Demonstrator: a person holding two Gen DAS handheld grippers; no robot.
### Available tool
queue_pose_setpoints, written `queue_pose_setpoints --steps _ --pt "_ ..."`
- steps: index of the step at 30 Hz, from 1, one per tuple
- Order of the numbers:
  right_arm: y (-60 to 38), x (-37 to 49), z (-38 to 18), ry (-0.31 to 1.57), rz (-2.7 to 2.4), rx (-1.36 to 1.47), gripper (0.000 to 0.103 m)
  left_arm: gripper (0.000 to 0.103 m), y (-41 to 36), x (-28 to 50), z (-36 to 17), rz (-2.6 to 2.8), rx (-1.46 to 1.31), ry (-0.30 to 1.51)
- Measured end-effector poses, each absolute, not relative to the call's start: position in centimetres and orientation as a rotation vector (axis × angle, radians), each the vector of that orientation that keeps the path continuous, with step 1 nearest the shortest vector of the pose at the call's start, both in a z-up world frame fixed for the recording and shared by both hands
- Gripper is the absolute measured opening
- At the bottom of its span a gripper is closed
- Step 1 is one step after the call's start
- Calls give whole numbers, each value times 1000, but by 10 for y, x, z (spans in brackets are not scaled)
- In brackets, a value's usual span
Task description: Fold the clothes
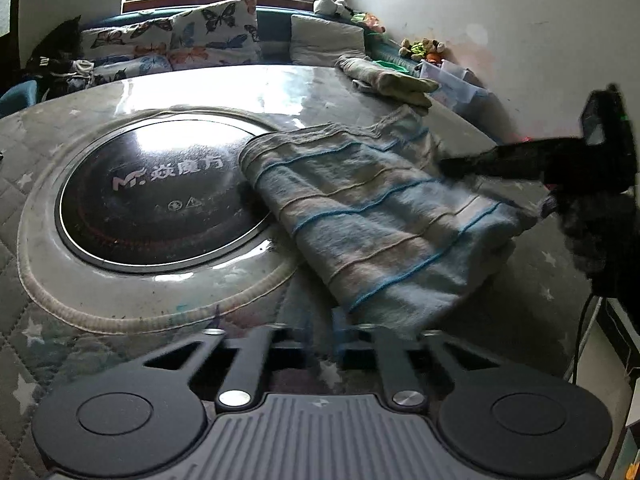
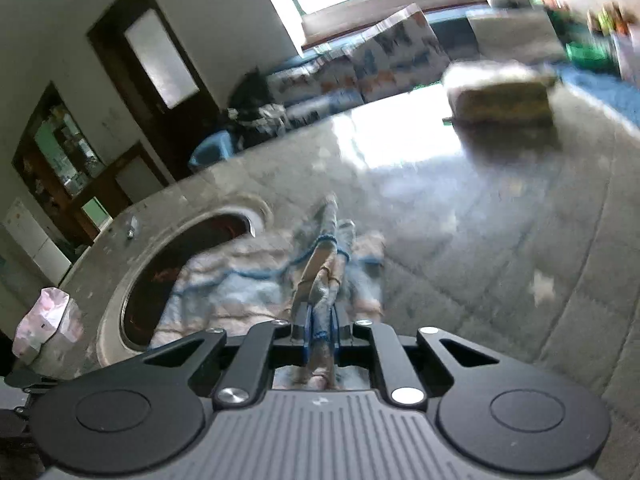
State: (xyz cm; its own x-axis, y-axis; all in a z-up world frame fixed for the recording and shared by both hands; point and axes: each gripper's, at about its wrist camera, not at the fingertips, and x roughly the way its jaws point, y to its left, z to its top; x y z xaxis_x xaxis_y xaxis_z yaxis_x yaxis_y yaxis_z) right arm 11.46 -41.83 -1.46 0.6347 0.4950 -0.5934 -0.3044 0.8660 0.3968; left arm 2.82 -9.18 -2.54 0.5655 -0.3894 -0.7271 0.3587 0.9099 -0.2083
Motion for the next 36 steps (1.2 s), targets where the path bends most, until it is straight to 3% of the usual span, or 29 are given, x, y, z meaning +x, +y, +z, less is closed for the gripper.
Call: queue_pose_setpoints --steps 2,8,11,13,15,27,29,31,33,36 --pt "-417 111 -6 715 478 275 8 3 -89 28 -26 -435 -31 861" --pt "-424 115 -24 779 445 279 16 4 -79 24 -17 -402 -15 818" --pt "-434 105 -19 756 435 324 22 11 -88 9 -1 -472 70 731" --pt "-436 91 -9 732 439 306 25 32 -99 -2 5 -524 153 674" --pt "-431 76 0 701 442 247 25 39 -112 -12 5 -555 241 625" --pt "-395 25 4 626 507 42 29 39 -154 -32 -27 -643 544 519" --pt "-395 23 3 618 505 46 29 31 -157 -34 -32 -639 578 502" --pt "-395 21 2 609 503 50 29 16 -156 -34 -35 -630 580 505" --pt "-394 18 2 601 500 54 29 8 -153 -34 -33 -610 559 501" --pt "-400 18 -9 616 483 98 29 6 -141 -38 -23 -573 496 482"
